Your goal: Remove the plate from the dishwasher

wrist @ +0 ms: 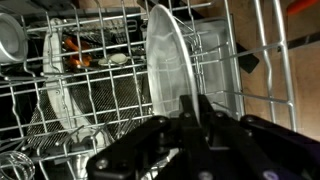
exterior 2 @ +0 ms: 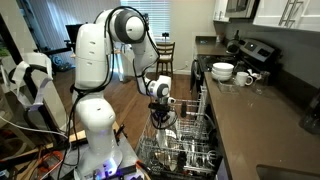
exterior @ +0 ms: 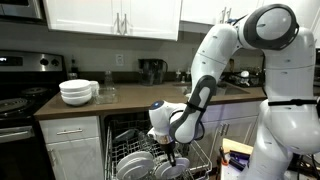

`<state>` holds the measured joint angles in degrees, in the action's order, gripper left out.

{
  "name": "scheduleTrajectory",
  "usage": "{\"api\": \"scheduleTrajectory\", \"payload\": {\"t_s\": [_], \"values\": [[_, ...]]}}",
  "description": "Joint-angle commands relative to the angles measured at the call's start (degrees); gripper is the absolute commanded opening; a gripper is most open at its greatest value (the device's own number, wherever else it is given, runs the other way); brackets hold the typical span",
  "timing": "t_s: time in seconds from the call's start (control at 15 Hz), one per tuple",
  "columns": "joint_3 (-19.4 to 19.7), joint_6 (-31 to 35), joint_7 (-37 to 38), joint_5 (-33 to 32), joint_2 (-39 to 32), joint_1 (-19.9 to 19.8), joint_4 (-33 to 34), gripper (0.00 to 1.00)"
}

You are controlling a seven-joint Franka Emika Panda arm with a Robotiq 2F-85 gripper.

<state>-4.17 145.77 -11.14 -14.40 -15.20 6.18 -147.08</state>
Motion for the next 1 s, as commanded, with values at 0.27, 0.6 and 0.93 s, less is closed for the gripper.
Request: {"api": "scheduleTrajectory", "payload": {"t_s": [0.27,0.6,0.93], "values": [[-2.71,-7.91,-11.56,9.67,2.75,-4.57,2.26,0.05],[-2.80,-14.77,-15.92,13.34,6.10,-5.56,3.54,0.05],[-1.78,-23.13,-19.72,14.75,11.70,-5.68,4.63,0.05]]}}
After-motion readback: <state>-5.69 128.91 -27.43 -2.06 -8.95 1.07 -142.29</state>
